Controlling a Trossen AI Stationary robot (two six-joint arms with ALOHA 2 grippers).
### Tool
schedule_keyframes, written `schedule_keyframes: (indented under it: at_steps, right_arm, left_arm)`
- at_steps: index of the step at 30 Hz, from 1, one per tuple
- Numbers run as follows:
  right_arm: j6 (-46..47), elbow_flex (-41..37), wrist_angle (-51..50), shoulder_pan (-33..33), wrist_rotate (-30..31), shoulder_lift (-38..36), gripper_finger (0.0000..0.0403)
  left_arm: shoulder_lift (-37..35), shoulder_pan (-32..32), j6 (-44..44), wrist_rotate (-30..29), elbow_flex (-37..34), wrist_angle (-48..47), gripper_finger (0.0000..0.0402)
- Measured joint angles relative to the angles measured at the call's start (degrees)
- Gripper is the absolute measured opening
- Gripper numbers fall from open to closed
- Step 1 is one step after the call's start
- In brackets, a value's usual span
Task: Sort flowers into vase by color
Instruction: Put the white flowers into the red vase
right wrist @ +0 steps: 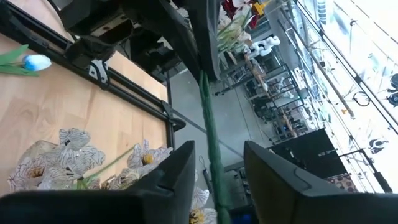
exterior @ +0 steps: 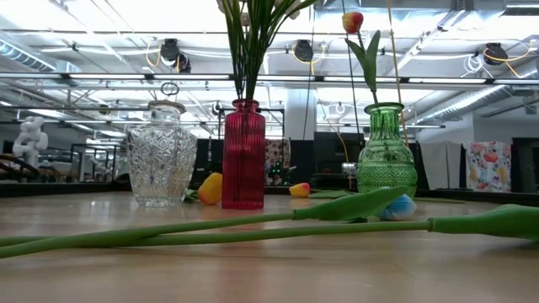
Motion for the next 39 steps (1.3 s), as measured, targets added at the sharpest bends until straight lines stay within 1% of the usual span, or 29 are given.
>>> schedule_keyframes:
  at_steps: [5,9,12,19,22,25,30,31,36,39]
  right_arm:
    - [-0.23,0.00,0.02,0.72,-0.02,0.00,0.0078]
    - [-0.37,0.00,0.00,1.36,-0.63,0.00,0.0057]
    - [-0.52,0.00,0.05,1.64,-2.60,-0.02,0.0056]
    - [-1.22,-0.02,0.50,1.79,-3.04,-0.02,0.0079]
    - [-1.38,-0.02,1.28,1.79,-3.08,-0.02,0.0083]
    - [-2.07,-0.02,2.32,1.79,-3.10,-0.02,0.0071]
    - [-2.97,-0.02,3.06,1.79,-3.01,-0.02,0.0016]
    - [-2.97,-0.02,3.07,1.79,-2.99,-0.02,0.0010]
    - [-2.97,-0.02,3.08,1.79,-2.86,-0.04,0.0016]
    - [-2.97,-0.02,3.08,1.79,-2.77,-0.04,0.0009]
  left_arm:
    - [0.00,0.00,0.00,0.02,0.00,-0.01,0.0020]
    - [0.00,0.00,0.00,0.09,0.00,-0.02,0.0020]
    - [0.00,-0.04,-0.01,0.24,0.00,-0.04,0.0020]
    - [0.00,0.00,-0.04,0.31,0.00,-0.04,0.0020]
    - [0.00,0.00,-0.02,0.73,0.00,-0.02,0.0020]
    - [0.00,0.01,-0.07,1.41,0.00,-0.03,0.0020]
    - [0.00,0.00,-0.09,1.53,0.02,-0.08,0.0020]
    - [0.00,0.01,-0.13,1.53,0.01,-0.12,0.0020]
    - [0.00,0.00,-1.37,1.57,0.00,-0.11,0.0020]
    - [0.00,0.01,-3.75,1.64,0.00,-0.14,0.0020]
